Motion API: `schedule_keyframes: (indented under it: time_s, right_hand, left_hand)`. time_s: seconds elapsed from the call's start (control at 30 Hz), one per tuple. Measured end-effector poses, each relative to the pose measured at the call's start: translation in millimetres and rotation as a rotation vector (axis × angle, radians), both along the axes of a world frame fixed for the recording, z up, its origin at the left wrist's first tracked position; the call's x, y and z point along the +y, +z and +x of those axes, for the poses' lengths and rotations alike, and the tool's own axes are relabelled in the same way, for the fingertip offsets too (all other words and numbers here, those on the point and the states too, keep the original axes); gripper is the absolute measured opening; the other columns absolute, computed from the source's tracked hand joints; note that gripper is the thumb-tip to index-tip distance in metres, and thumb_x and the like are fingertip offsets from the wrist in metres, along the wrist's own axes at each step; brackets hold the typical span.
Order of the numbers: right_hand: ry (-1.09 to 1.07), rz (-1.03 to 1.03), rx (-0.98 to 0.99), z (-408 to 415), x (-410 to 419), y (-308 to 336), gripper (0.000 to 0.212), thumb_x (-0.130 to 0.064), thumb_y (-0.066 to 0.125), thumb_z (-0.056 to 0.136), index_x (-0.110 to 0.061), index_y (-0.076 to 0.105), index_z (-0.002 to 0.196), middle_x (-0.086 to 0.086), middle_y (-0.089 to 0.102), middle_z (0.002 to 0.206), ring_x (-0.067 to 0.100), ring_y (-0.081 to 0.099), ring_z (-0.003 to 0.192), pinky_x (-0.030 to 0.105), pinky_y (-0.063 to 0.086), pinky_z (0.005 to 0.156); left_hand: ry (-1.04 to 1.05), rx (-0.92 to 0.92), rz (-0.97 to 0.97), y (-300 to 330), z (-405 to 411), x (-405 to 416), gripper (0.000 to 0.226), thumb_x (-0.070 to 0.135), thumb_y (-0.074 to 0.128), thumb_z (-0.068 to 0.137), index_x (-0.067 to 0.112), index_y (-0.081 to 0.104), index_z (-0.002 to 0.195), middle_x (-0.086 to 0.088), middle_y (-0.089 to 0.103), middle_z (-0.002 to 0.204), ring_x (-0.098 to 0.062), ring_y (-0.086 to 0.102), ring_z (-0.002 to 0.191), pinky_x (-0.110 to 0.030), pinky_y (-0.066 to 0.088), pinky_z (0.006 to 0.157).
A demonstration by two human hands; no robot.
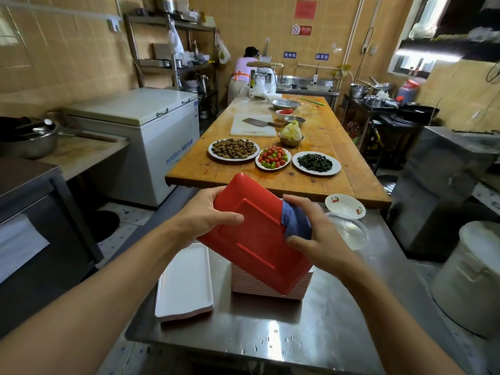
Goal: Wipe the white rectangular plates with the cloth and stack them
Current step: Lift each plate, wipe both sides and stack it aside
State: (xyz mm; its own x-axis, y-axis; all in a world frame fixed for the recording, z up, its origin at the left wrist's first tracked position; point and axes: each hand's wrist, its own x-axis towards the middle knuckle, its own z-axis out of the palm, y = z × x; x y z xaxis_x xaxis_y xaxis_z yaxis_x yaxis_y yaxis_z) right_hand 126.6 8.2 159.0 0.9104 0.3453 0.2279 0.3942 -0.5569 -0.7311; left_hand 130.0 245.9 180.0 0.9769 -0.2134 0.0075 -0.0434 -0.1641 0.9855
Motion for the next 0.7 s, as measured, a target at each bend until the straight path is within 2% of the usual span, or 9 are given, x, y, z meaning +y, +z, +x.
schedule_keyframes:
  time_s: [0.07,0.13,0.27,0.33,0.47,0.53,0.6,0.7]
  right_hand:
    - [0.012,-0.034,-0.062,1.3,15.0,6.5,0.067,-0.031,0.051,0.080,-0.040,0.029,0.142,-0.006,0.038,0.128,0.012,0.034,0.119,0.038,0.029,0.106]
    - [0.011,-0.006,-0.092,4.7,32.0,12.1,0.064,-0.039,0.037,0.082,-0.036,0.027,0.145,-0.001,0.037,0.135,0.014,0.032,0.123,0.034,0.023,0.106]
    - [-0.118,-0.226,-0.399,11.9,56.4,9.2,0.054,-0.032,0.041,0.096,-0.031,0.024,0.147,0.004,0.039,0.137,0.022,0.036,0.122,0.037,0.025,0.100]
    - [-0.140,-0.292,-0.452,11.6,57.5,2.0,0.055,-0.037,0.038,0.095,-0.030,0.022,0.148,0.004,0.040,0.135,0.022,0.038,0.119,0.037,0.027,0.099]
    - [-0.236,-0.365,-0.401,10.4,32.3,-18.9,0.057,-0.041,0.031,0.092,-0.029,0.024,0.147,0.004,0.041,0.134,0.021,0.038,0.118,0.033,0.025,0.099]
    - [-0.215,-0.246,-0.278,10.5,18.9,-26.6,0.052,-0.032,0.037,0.098,-0.025,0.023,0.148,0.005,0.035,0.141,0.020,0.032,0.126,0.030,0.023,0.105]
    - [-0.160,-0.109,-0.183,11.0,14.1,-29.5,0.053,-0.021,0.038,0.100,-0.022,0.019,0.149,0.004,0.024,0.150,0.016,0.023,0.136,0.022,0.015,0.110]
    - [-0.148,-0.050,-0.194,10.4,18.2,-25.3,0.054,-0.014,0.037,0.100,-0.021,0.016,0.149,0.002,0.008,0.158,0.011,0.006,0.144,0.012,0.002,0.109]
  left_hand:
    - [0.016,0.007,-0.050,0.3,-2.3,-2.8,0.039,0.006,0.074,0.073,0.029,0.061,0.102,0.007,0.072,0.086,-0.012,0.071,0.078,-0.025,0.056,0.060]
    - [0.017,0.003,-0.068,1.7,-6.0,-6.3,0.037,0.003,0.073,0.075,0.029,0.061,0.100,0.008,0.072,0.084,-0.011,0.071,0.074,-0.023,0.056,0.058]
    - [0.050,-0.019,-0.106,4.0,-12.9,-9.3,0.035,0.000,0.070,0.077,0.025,0.062,0.101,0.000,0.071,0.089,-0.014,0.070,0.076,-0.024,0.057,0.061]
    - [0.082,-0.015,-0.112,3.5,-15.4,-5.1,0.034,0.002,0.070,0.077,0.025,0.062,0.100,-0.002,0.071,0.092,-0.015,0.070,0.077,-0.025,0.057,0.060]
    - [0.157,0.038,-0.164,-1.8,-20.9,9.3,0.037,0.011,0.070,0.072,0.021,0.061,0.106,-0.007,0.070,0.098,-0.024,0.069,0.086,-0.033,0.057,0.064]
    - [0.200,0.073,-0.212,-5.8,-22.0,14.1,0.042,0.014,0.070,0.069,0.017,0.062,0.110,-0.009,0.070,0.098,-0.026,0.069,0.086,-0.034,0.058,0.063]
    - [0.247,0.109,-0.259,-10.5,-21.1,13.9,0.036,0.011,0.070,0.073,0.017,0.063,0.108,-0.009,0.071,0.097,-0.026,0.069,0.084,-0.034,0.058,0.062]
    - [0.332,0.195,-0.347,-20.2,-18.3,7.1,0.021,0.011,0.066,0.082,0.020,0.065,0.101,-0.008,0.072,0.094,-0.026,0.069,0.082,-0.036,0.056,0.064]
